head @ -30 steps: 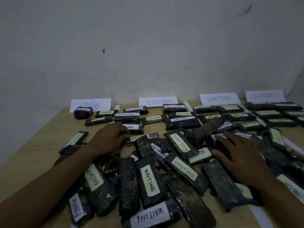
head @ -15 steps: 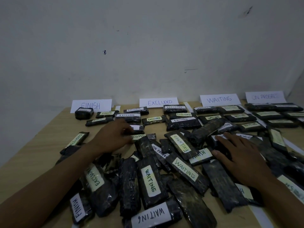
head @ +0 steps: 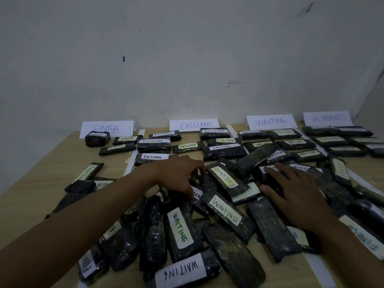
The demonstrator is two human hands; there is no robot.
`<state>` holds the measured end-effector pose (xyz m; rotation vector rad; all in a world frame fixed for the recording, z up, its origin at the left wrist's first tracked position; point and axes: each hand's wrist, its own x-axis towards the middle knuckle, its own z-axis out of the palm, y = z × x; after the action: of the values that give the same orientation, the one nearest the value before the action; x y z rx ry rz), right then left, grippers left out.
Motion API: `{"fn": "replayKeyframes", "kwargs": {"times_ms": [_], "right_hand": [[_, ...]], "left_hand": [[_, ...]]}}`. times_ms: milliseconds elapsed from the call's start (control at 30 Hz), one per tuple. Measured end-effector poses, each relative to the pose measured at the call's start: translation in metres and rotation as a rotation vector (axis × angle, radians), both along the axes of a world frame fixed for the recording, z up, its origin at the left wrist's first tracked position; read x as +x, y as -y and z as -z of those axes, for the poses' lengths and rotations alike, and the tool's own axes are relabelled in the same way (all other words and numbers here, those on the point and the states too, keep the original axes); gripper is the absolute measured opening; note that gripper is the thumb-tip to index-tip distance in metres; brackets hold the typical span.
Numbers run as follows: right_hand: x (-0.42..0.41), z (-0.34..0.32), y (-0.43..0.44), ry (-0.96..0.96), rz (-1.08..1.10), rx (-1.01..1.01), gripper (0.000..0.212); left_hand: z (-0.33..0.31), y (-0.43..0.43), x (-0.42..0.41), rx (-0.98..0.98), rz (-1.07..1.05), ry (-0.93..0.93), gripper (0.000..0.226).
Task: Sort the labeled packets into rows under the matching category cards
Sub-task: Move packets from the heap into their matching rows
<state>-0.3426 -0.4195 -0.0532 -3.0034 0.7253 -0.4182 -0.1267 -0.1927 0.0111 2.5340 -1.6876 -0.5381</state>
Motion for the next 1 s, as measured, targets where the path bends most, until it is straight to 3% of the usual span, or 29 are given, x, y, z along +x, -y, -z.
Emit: {"fn": "replayKeyframes", "kwargs": {"times_ms": [233, 400, 533, 767, 833, 900, 1000], "right_hand": [[-0.001, 0.002, 0.002, 0.011, -0.004, 0.0, 0.073], [-0.002, 0.001, 0.001, 0.02, -0.006, 0.008, 0.075], [-0.003, 0.002, 0.001, 0.012, -0.006, 0.018, 0.076], [-0.003, -0.002, 0.0, 0.048, -0.017, 0.077, 0.08], [-0.002, -0.005, 0.0, 0.142, -0.034, 0.161, 0.075], [-0.003, -0.012, 0.002, 0.36, -0.053, 0.321, 0.057], [-0.004, -0.04, 0.003, 0.7, -0.083, 0.73, 0.026]], "left_hand": [[-0.007, -0.002, -0.005, 0.016, 0.036, -0.107, 0.073], [-0.018, -0.004, -0.003, -0.232, -0.016, -0.155, 0.057], [-0.033, -0.006, 0.0, -0.49, -0.099, -0.456, 0.038], [-0.044, 0.018, -0.014, -0.672, -0.093, -0.813, 0.025], [-0.046, 0.032, -0.019, -0.706, -0.103, -0.906, 0.024], [-0.048, 0.051, -0.024, -0.716, -0.113, -0.947, 0.03], [-0.051, 0.087, -0.038, -0.708, -0.109, -0.955, 0.032]]}}
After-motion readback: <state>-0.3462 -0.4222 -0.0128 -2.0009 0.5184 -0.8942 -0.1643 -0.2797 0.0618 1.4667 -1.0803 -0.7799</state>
